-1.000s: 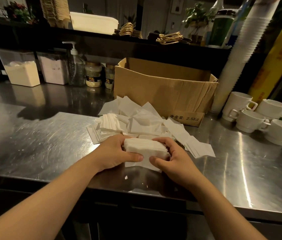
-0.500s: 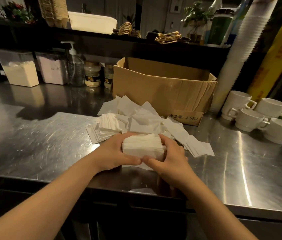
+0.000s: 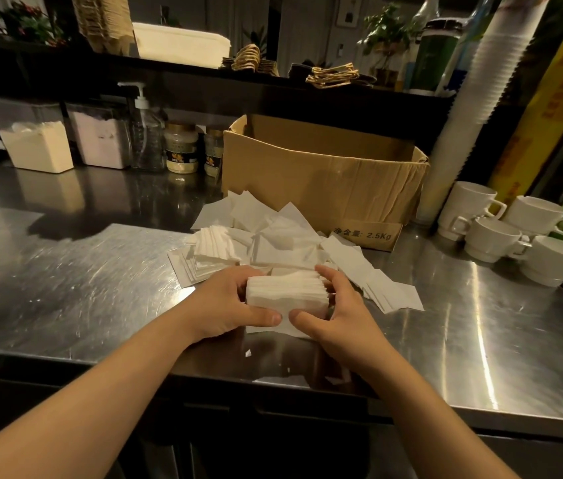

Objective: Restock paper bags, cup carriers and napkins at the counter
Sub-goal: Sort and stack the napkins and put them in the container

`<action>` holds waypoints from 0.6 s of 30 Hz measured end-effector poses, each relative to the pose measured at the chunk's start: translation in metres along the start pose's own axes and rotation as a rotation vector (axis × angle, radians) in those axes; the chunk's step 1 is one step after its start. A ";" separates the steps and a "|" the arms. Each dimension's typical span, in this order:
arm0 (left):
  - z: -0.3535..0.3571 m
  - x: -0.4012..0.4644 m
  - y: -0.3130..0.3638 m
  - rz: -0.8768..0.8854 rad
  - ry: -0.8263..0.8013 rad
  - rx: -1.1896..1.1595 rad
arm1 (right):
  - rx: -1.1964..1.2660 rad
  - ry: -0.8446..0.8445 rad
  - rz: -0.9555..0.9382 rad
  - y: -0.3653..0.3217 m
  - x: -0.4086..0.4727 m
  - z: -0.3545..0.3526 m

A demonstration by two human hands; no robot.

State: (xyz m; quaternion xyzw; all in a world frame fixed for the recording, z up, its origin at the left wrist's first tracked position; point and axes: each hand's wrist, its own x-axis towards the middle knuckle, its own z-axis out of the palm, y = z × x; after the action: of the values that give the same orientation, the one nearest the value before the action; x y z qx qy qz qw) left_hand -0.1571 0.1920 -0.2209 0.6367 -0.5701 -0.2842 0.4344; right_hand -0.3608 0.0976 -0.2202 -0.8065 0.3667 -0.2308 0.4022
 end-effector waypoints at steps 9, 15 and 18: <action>-0.001 0.002 -0.005 -0.006 -0.015 0.023 | -0.356 0.093 -0.138 -0.015 0.000 -0.008; -0.002 0.001 -0.004 0.009 0.008 0.011 | -0.266 -0.158 -0.193 -0.023 0.013 -0.013; -0.002 0.001 -0.003 -0.004 -0.010 -0.016 | -0.179 -0.191 -0.182 -0.019 0.017 -0.014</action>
State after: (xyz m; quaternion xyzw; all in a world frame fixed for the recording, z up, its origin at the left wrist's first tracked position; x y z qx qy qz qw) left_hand -0.1533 0.1916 -0.2225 0.6330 -0.5685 -0.2930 0.4362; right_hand -0.3517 0.0853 -0.1960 -0.8873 0.2712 -0.1547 0.3394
